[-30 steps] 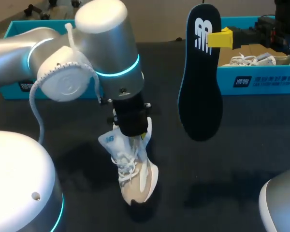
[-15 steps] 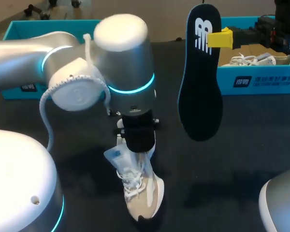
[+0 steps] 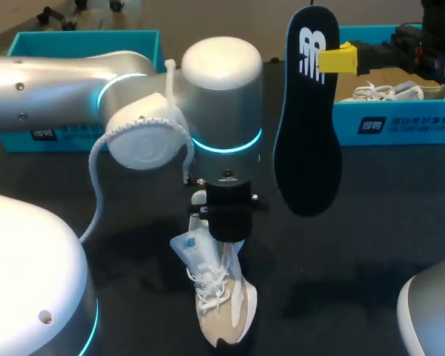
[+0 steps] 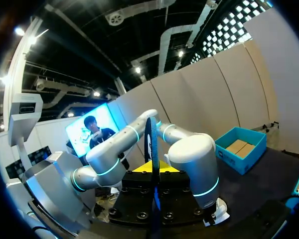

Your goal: Take the shoe out of the shoebox, open the shoe tongue, remove and reinsert the insole, then place the shoe into the shoebox

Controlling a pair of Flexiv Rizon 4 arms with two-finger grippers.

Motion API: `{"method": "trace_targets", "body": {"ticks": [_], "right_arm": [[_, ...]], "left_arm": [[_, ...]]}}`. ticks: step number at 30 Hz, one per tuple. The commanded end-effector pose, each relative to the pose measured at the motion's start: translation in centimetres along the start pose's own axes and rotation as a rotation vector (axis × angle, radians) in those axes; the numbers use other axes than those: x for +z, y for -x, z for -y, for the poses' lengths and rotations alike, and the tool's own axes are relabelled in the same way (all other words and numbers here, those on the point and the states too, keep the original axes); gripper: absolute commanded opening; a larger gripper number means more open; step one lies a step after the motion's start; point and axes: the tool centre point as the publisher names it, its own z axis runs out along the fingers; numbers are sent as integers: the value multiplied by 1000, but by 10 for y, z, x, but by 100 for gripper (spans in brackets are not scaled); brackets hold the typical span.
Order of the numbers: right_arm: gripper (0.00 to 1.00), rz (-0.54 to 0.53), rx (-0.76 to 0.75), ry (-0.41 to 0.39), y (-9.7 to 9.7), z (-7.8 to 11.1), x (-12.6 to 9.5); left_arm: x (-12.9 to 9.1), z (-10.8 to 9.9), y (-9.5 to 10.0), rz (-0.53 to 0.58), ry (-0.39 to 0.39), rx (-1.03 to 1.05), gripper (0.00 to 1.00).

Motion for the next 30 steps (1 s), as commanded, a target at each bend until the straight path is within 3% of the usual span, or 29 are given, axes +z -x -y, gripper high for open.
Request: {"method": "trace_targets", "body": {"ticks": [1, 28, 30], "right_arm": [[0, -2, 2, -7, 3, -3, 3], [0, -2, 2, -7, 3, -3, 3], [0, -2, 2, -7, 3, -3, 3]], "left_arm": [[6, -5, 10, -36, -15, -3, 0], [35, -12, 35, -8, -53, 33, 0], [37, -14, 39, 3, -54, 32, 15]]}}
